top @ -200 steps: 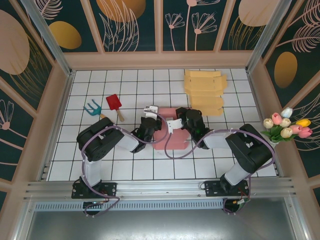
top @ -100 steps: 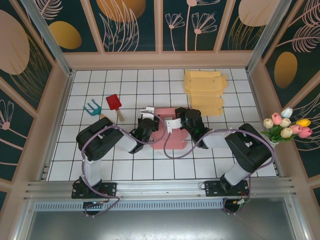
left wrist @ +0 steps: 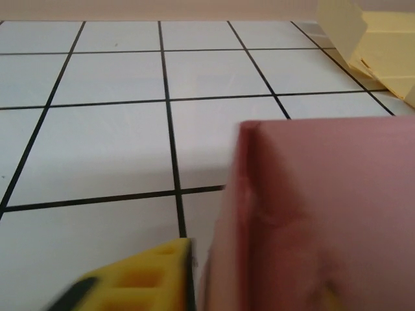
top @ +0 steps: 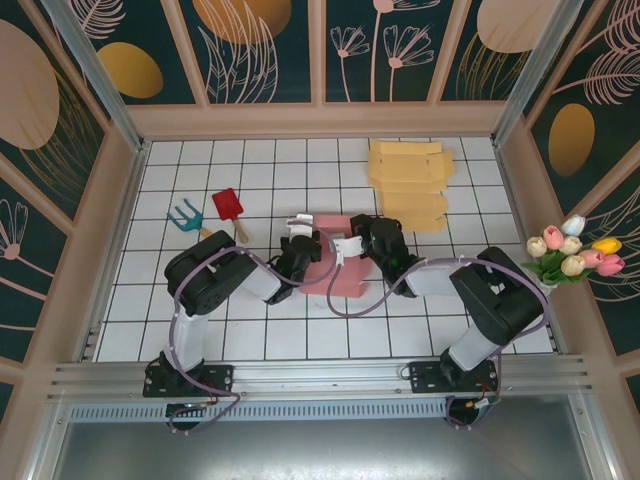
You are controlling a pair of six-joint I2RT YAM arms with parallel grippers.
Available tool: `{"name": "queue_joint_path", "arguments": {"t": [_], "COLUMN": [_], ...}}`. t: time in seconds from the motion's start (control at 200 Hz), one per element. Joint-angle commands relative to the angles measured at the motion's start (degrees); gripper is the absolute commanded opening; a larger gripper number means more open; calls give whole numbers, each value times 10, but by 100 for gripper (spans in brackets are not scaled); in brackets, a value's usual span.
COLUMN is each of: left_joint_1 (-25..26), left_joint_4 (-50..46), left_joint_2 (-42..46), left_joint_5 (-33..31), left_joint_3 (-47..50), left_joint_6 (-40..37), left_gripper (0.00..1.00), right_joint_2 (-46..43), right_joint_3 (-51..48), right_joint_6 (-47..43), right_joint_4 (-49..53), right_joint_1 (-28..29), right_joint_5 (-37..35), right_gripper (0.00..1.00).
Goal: Fold the paper box
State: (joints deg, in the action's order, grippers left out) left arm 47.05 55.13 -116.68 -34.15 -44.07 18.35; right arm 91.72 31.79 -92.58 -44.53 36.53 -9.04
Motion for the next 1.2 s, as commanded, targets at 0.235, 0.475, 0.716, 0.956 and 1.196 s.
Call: {"name": "queue_joint_path", "arguments": {"t": [0.235, 0.475, 0.716, 0.956, 1.196], "left_joint_1": [-17, -18, -18, -18, -17], "left_joint_4": [-33, -30, 9, -11, -54], "left_joint_2": [-6, 65, 110, 46, 27], "left_joint_5": [-103, 7, 51, 16, -110], "left_joint_3": [7, 33, 66, 8, -18], "left_joint_6": [3, 1, -7, -21, 2], "left_gripper": [14, 46, 55, 48, 1], "right_joint_2": [25, 24, 25, 20, 25], "right_joint_3": [-16, -12, -10, -11, -10], "right_joint_6": [13, 23, 25, 25, 26], "right_joint_4": [119, 122, 124, 126, 123], "right_joint_1": [7, 7, 8, 11, 10], "right_joint_5": [17, 16, 14, 13, 12], "right_gripper": [0, 0, 0, 0, 0]}}
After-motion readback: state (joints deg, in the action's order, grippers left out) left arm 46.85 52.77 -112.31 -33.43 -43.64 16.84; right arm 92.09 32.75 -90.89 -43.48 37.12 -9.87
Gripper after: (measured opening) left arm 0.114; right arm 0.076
